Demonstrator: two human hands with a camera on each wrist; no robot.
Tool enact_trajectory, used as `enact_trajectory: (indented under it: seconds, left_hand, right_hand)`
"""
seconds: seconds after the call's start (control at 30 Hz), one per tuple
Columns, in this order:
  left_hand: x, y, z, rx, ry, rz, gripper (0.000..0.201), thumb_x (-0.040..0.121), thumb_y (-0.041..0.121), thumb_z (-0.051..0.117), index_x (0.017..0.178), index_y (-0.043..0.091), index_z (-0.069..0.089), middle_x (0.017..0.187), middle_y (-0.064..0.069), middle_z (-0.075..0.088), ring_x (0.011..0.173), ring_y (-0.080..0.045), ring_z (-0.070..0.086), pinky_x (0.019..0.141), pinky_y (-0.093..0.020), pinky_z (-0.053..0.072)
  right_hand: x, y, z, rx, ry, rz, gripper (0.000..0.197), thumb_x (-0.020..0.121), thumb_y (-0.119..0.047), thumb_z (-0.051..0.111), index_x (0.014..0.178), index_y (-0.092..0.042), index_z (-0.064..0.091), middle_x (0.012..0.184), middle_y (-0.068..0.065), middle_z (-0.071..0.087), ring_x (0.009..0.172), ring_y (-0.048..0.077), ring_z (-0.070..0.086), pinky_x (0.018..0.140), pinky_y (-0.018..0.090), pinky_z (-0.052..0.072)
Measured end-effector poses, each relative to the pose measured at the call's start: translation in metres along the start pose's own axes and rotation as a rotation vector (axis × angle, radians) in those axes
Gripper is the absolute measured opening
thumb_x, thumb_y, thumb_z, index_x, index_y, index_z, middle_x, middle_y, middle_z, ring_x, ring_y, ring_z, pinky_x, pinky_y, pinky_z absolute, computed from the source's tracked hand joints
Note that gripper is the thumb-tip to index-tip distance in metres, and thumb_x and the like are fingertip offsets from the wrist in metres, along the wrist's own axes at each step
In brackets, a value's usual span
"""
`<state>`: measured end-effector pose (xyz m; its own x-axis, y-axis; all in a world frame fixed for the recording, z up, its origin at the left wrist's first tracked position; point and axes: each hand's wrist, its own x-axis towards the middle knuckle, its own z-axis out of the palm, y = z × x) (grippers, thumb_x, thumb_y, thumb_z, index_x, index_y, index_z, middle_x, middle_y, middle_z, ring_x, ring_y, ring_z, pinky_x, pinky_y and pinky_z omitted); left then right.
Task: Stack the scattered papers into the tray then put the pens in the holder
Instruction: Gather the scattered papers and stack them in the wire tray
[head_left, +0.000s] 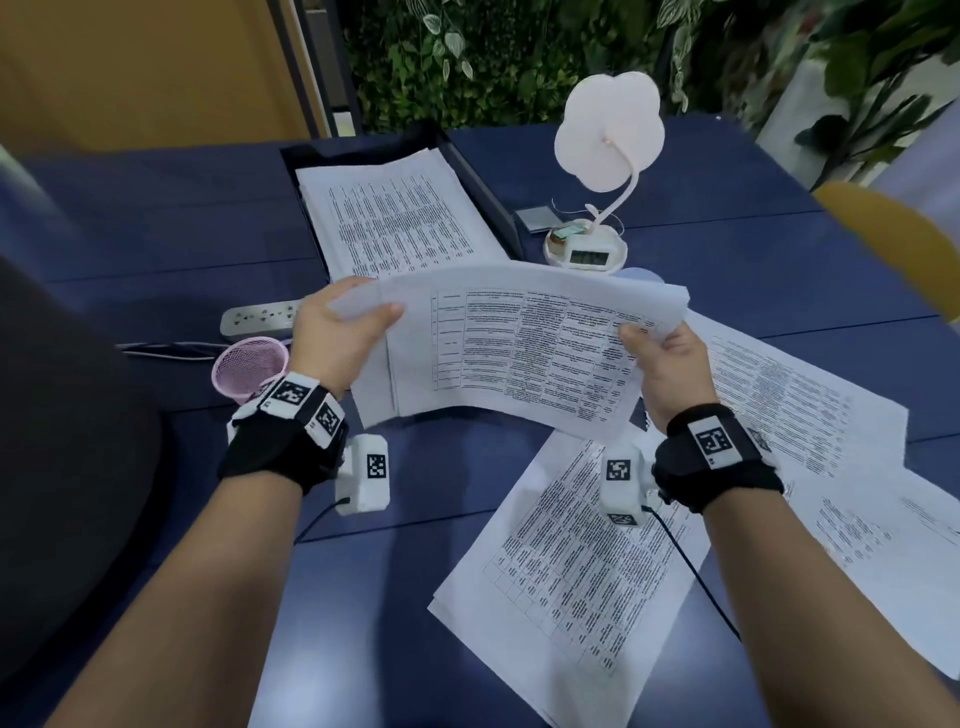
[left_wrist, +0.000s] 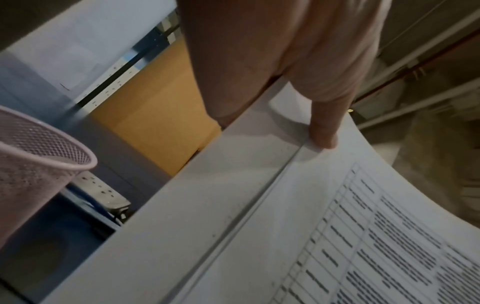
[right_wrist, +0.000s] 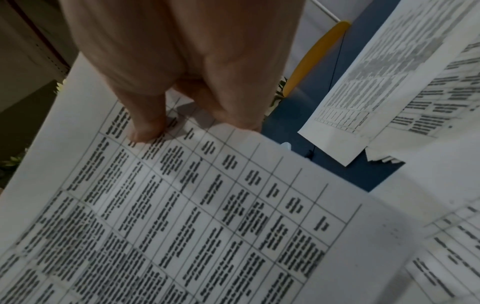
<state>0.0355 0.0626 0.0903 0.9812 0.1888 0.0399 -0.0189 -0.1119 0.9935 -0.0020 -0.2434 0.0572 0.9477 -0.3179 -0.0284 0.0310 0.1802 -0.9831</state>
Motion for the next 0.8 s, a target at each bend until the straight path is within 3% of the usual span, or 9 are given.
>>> enact_trajectory:
  seconds: [0.1, 0.23, 0.4, 0.47, 0.5, 0.57, 0.63, 0.73, 0.8]
  left_hand:
    - [0.003, 0.000, -0.004, 0.005, 0.015, 0.049, 0.020, 0.064, 0.022, 0.083, 0.076, 0.031, 0.070, 0.085, 0.002, 0.070, 0.080, -0.017, 0.065, 0.082, -0.037, 0.054]
    - [-0.001, -0.012, -0.003, 0.064, -0.071, 0.090, 0.024, 0.077, 0.006, 0.075, 0.086, 0.026, 0.066, 0.085, 0.011, 0.069, 0.080, 0.001, 0.064, 0.081, -0.020, 0.049]
    - [0.000, -0.018, 0.000, 0.200, -0.030, 0.113, 0.015, 0.080, 0.012, 0.073, 0.081, 0.027, 0.069, 0.082, 0.015, 0.066, 0.074, 0.010, 0.059, 0.079, -0.011, 0.045]
    - [0.000, -0.011, 0.003, 0.212, -0.040, 0.148, 0.007, 0.081, 0.008, 0.071, 0.084, 0.014, 0.071, 0.079, 0.013, 0.064, 0.069, 0.014, 0.058, 0.073, -0.004, 0.042]
    - [-0.001, -0.008, 0.004, 0.204, -0.050, 0.169, 0.007, 0.082, 0.004, 0.070, 0.087, 0.008, 0.070, 0.078, 0.012, 0.063, 0.067, 0.015, 0.058, 0.071, -0.002, 0.042]
    - [0.000, -0.001, 0.005, 0.190, -0.071, 0.209, 0.009, 0.081, 0.001, 0.069, 0.090, 0.003, 0.070, 0.077, 0.010, 0.063, 0.067, 0.016, 0.058, 0.070, -0.002, 0.042]
    - [0.001, 0.002, 0.005, 0.193, -0.091, 0.226, 0.009, 0.080, 0.001, 0.070, 0.090, 0.004, 0.070, 0.074, 0.015, 0.064, 0.067, 0.015, 0.058, 0.070, -0.002, 0.043]
    - [0.005, 0.003, 0.002, 0.197, -0.119, 0.210, 0.012, 0.079, 0.005, 0.072, 0.080, 0.017, 0.071, 0.064, 0.024, 0.066, 0.068, 0.011, 0.060, 0.070, -0.006, 0.044]
    - [0.008, 0.002, -0.002, 0.188, -0.084, 0.208, 0.020, 0.077, 0.012, 0.075, 0.074, 0.031, 0.069, 0.069, 0.021, 0.067, 0.071, 0.005, 0.060, 0.076, -0.017, 0.048]
  right_hand:
    - [-0.001, 0.002, 0.001, -0.001, -0.003, 0.006, 0.022, 0.086, 0.004, 0.060, 0.105, -0.006, 0.064, 0.101, 0.009, 0.071, 0.097, 0.026, 0.067, 0.087, 0.041, 0.055]
    - [-0.004, 0.002, 0.001, -0.071, 0.018, 0.033, 0.022, 0.081, 0.006, 0.065, 0.089, -0.014, 0.062, 0.084, 0.004, 0.069, 0.078, 0.020, 0.065, 0.081, 0.040, 0.055]
    - [-0.003, -0.009, 0.007, -0.308, 0.095, -0.110, 0.023, 0.081, -0.006, 0.069, 0.080, -0.026, 0.060, 0.081, -0.004, 0.061, 0.072, 0.013, 0.057, 0.067, 0.028, 0.050]
    - [0.000, -0.019, 0.010, -0.619, 0.080, -0.168, 0.013, 0.084, -0.015, 0.065, 0.083, -0.028, 0.064, 0.084, -0.007, 0.063, 0.078, 0.015, 0.058, 0.077, 0.033, 0.050]
    - [0.000, -0.025, 0.012, -0.845, 0.060, -0.193, 0.011, 0.086, -0.020, 0.061, 0.090, -0.028, 0.066, 0.087, -0.006, 0.066, 0.085, 0.018, 0.060, 0.088, 0.038, 0.047]
    - [0.000, -0.035, 0.017, -1.233, -0.001, -0.230, 0.021, 0.092, -0.029, 0.052, 0.108, -0.030, 0.066, 0.095, -0.004, 0.069, 0.100, 0.020, 0.059, 0.108, 0.049, 0.027]
    - [-0.001, -0.043, 0.024, -1.364, -0.064, -0.221, 0.026, 0.096, -0.037, 0.046, 0.114, -0.035, 0.063, 0.090, -0.007, 0.066, 0.102, 0.018, 0.058, 0.112, 0.051, 0.011]
    - [-0.003, -0.049, 0.029, -1.350, -0.112, -0.262, 0.024, 0.097, -0.038, 0.045, 0.109, -0.034, 0.065, 0.080, -0.006, 0.065, 0.093, 0.020, 0.060, 0.109, 0.045, 0.021]
    - [-0.003, -0.054, 0.030, -1.260, -0.129, -0.288, 0.021, 0.096, -0.034, 0.049, 0.107, -0.029, 0.067, 0.076, -0.005, 0.063, 0.083, 0.020, 0.058, 0.100, 0.039, 0.035]
